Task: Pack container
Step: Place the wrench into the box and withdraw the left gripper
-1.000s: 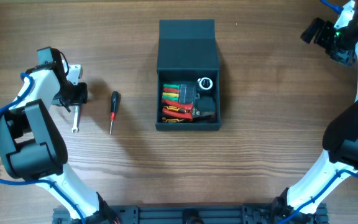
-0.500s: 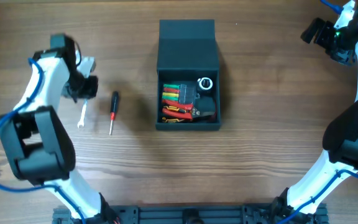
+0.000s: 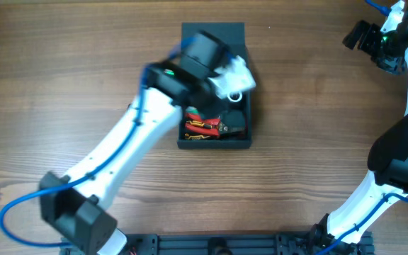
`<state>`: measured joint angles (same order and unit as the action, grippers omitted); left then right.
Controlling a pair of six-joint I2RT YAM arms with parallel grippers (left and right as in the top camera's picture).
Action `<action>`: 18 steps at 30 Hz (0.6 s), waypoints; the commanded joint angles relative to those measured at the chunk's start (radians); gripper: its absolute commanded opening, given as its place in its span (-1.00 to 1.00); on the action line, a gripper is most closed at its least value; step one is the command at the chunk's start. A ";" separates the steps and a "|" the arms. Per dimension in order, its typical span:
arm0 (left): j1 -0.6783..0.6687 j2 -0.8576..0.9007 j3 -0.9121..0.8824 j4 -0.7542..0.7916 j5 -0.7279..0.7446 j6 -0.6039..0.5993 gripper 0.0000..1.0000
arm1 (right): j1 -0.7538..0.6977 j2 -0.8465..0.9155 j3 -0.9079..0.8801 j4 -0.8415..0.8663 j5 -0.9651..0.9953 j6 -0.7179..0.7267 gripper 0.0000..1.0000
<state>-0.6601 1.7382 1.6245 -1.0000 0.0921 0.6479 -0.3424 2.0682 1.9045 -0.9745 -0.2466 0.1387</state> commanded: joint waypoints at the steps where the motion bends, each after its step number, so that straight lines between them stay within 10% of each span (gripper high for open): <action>1: -0.094 0.121 0.004 0.001 -0.056 0.089 -0.92 | 0.002 -0.008 0.012 0.003 -0.005 0.019 1.00; 10: -0.109 0.323 0.004 -0.017 -0.058 0.135 -0.67 | 0.002 -0.008 0.012 0.003 -0.005 0.020 1.00; 18: -0.106 0.309 0.021 -0.093 -0.087 -0.011 0.18 | 0.002 -0.008 0.012 0.003 -0.005 0.020 1.00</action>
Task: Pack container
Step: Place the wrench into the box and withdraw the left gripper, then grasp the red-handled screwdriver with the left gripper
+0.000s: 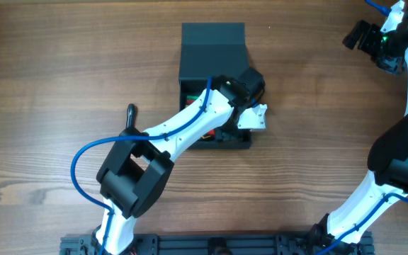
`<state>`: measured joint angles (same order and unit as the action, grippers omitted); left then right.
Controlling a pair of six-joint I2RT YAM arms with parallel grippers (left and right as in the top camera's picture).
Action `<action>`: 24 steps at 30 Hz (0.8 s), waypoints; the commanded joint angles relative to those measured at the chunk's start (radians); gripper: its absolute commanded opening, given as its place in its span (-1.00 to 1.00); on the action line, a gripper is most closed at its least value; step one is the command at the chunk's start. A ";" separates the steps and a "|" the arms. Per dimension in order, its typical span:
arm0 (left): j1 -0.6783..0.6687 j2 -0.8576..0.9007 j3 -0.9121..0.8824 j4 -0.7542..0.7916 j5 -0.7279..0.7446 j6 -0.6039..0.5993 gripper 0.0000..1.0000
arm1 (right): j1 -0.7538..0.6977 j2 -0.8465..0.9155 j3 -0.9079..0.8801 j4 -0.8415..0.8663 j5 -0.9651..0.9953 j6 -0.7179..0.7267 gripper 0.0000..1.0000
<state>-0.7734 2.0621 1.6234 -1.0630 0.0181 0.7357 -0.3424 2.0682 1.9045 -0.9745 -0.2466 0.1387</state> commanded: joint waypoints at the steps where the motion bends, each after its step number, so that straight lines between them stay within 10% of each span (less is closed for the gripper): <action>1: 0.011 -0.023 0.041 -0.036 -0.018 -0.133 0.20 | 0.002 -0.008 0.012 0.003 -0.006 0.020 0.99; 13: 0.302 -0.258 0.262 -0.257 -0.158 -0.512 0.07 | 0.002 -0.008 0.012 0.003 -0.005 0.020 0.99; 18: 0.587 -0.221 0.202 -0.320 -0.075 -0.816 -0.02 | 0.002 -0.008 0.012 0.003 -0.005 0.019 1.00; 24: 0.727 -0.180 0.005 -0.196 -0.023 -0.868 -0.06 | 0.002 -0.008 0.012 0.003 -0.006 0.019 1.00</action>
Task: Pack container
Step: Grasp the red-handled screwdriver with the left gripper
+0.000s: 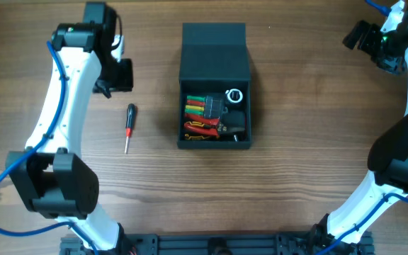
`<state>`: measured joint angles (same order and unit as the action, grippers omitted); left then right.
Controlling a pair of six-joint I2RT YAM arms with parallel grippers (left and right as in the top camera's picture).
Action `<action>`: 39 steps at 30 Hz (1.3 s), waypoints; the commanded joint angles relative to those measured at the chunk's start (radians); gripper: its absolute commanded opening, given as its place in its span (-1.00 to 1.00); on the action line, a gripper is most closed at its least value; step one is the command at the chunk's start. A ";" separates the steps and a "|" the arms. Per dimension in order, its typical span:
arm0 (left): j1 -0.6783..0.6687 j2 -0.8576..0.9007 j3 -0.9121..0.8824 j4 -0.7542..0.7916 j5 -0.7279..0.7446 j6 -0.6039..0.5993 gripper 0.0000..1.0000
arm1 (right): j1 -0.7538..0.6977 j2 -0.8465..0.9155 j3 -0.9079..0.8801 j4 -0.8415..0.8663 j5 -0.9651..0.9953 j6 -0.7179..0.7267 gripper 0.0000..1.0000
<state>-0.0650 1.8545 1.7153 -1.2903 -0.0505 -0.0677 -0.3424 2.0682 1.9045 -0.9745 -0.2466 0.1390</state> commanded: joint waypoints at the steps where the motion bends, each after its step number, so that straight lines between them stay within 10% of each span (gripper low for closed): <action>1: 0.019 0.039 -0.124 0.055 0.046 -0.064 -0.03 | 0.002 -0.008 0.012 0.003 -0.005 0.019 0.99; 10: 0.012 0.059 -0.388 0.307 0.047 -0.059 0.24 | 0.002 -0.008 0.012 0.003 -0.005 0.019 1.00; 21: 0.011 0.061 -0.514 0.622 0.117 0.087 0.09 | 0.002 -0.008 0.012 0.003 -0.005 0.019 0.99; 39: 0.011 0.138 -0.514 0.540 0.090 0.321 -0.04 | 0.002 -0.008 0.012 0.003 -0.005 0.019 0.99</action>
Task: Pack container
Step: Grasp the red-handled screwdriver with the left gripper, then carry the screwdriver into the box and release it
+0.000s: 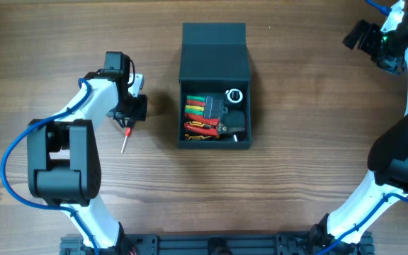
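The black container (241, 139) lies mid-table with its lid (214, 51) folded back. Inside it are red, green and yellow tools (198, 113), a black item and a white ring (234, 95). To its left a screwdriver (126, 134) rests on the table, with only its red collar and shaft showing. My left gripper (130, 112) hangs right over the screwdriver's handle and hides it; how its jaws stand does not show. My right gripper (358, 35) is at the far top right, away from everything, and its jaws are too small to read.
The wooden table (303, 156) is the working surface. My left arm's base and links (59, 170) stand at the lower left. The right arm (395, 163) runs along the right edge. A black rail (211, 246) lines the front edge.
My left gripper was up at the far left, above and clear of the screwdriver. Now it sits lower, right on top of the screwdriver's handle. Screwdriver, container and right arm are unchanged.
First my left gripper was over the open container. Then it was at the container's right front corner, with the screwdriver lying on the table to the left. Then the arm was at the far left, the container uncovered. Now the gripper covers the screwdriver's handle.
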`<state>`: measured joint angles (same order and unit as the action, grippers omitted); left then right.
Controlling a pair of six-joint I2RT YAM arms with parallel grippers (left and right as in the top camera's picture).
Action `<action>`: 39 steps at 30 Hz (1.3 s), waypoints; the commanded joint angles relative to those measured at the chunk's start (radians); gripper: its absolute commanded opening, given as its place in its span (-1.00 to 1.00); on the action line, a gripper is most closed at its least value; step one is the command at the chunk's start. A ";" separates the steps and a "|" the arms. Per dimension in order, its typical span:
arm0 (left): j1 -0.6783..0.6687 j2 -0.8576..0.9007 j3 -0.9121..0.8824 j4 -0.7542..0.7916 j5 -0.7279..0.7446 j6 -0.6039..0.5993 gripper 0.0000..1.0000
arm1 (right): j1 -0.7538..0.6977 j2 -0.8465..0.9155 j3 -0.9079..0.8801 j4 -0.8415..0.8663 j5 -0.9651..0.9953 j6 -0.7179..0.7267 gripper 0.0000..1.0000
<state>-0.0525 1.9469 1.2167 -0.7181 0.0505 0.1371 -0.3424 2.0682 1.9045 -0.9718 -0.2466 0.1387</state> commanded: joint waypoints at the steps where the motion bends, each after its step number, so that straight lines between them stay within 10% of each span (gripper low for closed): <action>1: -0.002 0.045 -0.015 -0.040 -0.011 0.118 -0.03 | 0.002 -0.008 0.012 0.000 -0.005 0.020 0.99; 6: -0.002 0.045 -0.015 -0.058 -0.042 0.117 0.02 | 0.002 -0.008 0.012 0.000 -0.006 0.020 1.00; 11: -0.002 0.045 -0.015 -0.058 -0.045 0.117 -0.92 | 0.002 -0.008 0.012 0.000 -0.006 0.020 0.99; 23: -0.056 -0.116 0.290 -0.195 -0.044 0.104 -0.92 | 0.002 -0.008 0.012 0.000 -0.006 0.019 1.00; 39: -0.580 -0.126 0.438 -0.281 -0.044 0.724 -0.80 | 0.002 -0.008 0.012 0.000 -0.005 0.020 1.00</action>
<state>-0.5968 1.7710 1.6516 -0.9810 -0.0013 0.6956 -0.3424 2.0682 1.9045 -0.9722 -0.2466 0.1387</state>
